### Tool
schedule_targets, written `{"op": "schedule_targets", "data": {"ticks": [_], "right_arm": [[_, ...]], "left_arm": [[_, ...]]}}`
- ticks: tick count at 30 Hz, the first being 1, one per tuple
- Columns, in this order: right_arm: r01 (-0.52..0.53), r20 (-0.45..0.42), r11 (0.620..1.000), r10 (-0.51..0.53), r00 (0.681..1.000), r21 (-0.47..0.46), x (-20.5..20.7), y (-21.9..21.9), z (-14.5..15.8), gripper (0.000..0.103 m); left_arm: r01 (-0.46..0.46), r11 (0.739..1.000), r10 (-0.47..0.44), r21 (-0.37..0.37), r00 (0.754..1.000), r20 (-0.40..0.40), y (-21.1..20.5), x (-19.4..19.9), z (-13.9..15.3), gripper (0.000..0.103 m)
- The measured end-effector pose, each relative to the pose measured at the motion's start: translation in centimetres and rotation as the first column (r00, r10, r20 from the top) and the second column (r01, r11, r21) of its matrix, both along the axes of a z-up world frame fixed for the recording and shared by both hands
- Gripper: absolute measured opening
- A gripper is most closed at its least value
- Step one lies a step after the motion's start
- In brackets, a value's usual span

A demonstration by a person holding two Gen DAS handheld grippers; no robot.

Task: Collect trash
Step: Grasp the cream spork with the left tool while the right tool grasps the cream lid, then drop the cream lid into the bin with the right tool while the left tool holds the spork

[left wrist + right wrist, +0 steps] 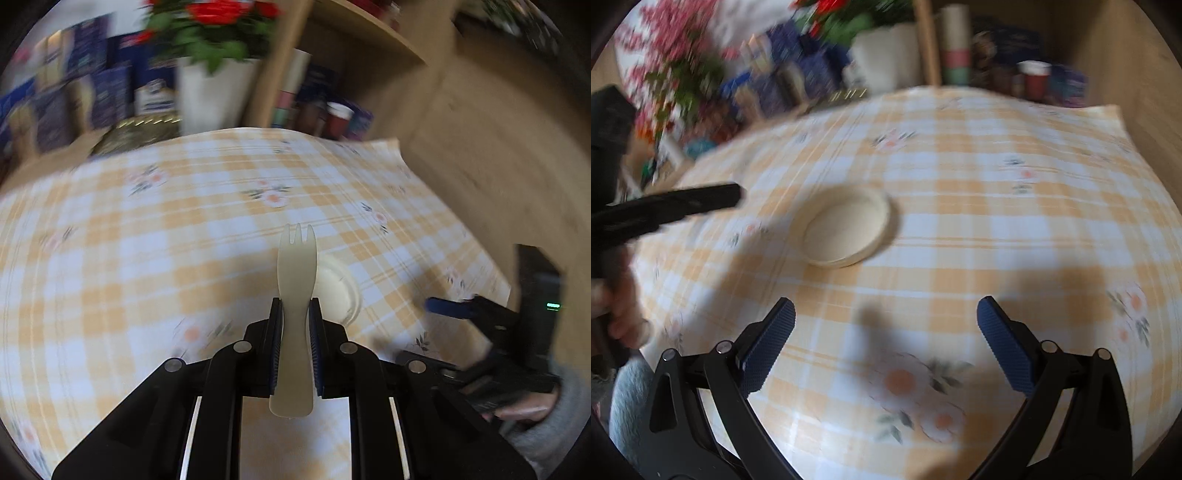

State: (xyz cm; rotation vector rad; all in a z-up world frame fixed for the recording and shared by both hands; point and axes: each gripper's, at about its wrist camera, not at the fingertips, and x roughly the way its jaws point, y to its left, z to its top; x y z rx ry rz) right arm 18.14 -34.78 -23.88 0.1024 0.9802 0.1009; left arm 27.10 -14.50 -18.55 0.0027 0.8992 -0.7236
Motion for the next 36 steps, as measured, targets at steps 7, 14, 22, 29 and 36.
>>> {"op": "schedule_targets", "data": {"ticks": [7, 14, 22, 29, 36], "right_arm": [[-0.067, -0.081, 0.993, 0.059, 0.995, -0.099, 4.3, 3.5, -1.2, 0.097], [-0.059, -0.132, 0.992, 0.044, 0.990, -0.113, 8.0, 4.6, -2.2, 0.098], [-0.023, -0.112, 0.993, 0.010, 0.994, -0.116, 10.0, 4.7, -2.2, 0.092], [-0.048, -0.088, 0.994, 0.039, 0.995, -0.098, 8.5, 5.6, -0.9, 0.086], [-0.070, -0.038, 0.995, 0.068, 0.997, -0.076, 4.2, 7.2, 1.8, 0.086]], "left_arm": [[-0.157, 0.987, 0.157, -0.031, 0.988, -0.007, 8.4, -2.4, 0.1, 0.014], [-0.233, 0.969, 0.233, -0.079, 0.972, -0.013, 14.2, -4.8, 0.5, 0.014], [-0.272, 0.957, 0.272, -0.102, 0.962, -0.008, 17.0, -6.5, 1.1, 0.014], [-0.260, 0.959, 0.263, -0.115, 0.965, 0.014, 17.8, -8.4, 2.2, 0.014], [-0.235, 0.963, 0.239, -0.133, 0.971, 0.017, 18.0, -11.5, 3.1, 0.014]]}}
